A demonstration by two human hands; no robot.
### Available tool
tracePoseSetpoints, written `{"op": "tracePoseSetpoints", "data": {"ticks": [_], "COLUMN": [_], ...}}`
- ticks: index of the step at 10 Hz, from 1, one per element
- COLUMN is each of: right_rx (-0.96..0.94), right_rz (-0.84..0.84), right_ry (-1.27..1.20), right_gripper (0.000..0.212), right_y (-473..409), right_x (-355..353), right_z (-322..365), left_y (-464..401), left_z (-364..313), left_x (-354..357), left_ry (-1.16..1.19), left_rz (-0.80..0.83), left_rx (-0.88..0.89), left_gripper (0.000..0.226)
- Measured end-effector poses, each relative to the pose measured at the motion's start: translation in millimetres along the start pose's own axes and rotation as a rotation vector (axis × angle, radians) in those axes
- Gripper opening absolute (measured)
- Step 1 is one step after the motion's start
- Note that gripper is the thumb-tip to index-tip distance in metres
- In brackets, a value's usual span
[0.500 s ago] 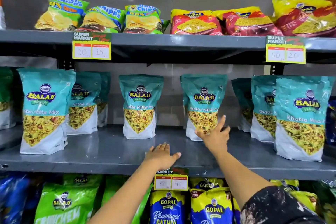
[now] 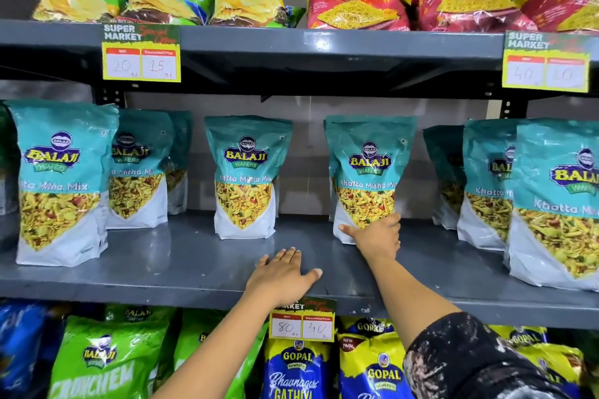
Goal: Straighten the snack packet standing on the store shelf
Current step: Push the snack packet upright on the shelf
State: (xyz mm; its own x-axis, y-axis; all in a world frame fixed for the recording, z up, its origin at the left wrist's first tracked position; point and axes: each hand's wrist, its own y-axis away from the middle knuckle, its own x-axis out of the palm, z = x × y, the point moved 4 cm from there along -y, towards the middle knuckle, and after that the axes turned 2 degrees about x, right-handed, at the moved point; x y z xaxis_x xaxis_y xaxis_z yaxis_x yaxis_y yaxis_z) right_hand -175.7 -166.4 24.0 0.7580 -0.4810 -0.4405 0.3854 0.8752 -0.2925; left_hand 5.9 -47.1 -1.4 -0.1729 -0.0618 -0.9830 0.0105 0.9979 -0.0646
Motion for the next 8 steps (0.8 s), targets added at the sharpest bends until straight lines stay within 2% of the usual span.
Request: {"op": "tracePoseSetpoints", "data": {"ticks": [3,8], "right_rx": [0.041,0.044], "right_rz": [-0.01,0.023], "right_ry": [-0.07,0.009], "right_gripper": [0.118,0.121], "right_y": [-5,32], "right_x": [-6,-35], "right_z": [-3,-3], "left_y": [5,4], "left_z": [-4,-2], "left_x": [-1,0], "left_ry": [-0.009,-0.022], "left_rz": [0.008,0.02], "left_rx": [0.009,0.01], "left_gripper": [0.08,0.08]}}
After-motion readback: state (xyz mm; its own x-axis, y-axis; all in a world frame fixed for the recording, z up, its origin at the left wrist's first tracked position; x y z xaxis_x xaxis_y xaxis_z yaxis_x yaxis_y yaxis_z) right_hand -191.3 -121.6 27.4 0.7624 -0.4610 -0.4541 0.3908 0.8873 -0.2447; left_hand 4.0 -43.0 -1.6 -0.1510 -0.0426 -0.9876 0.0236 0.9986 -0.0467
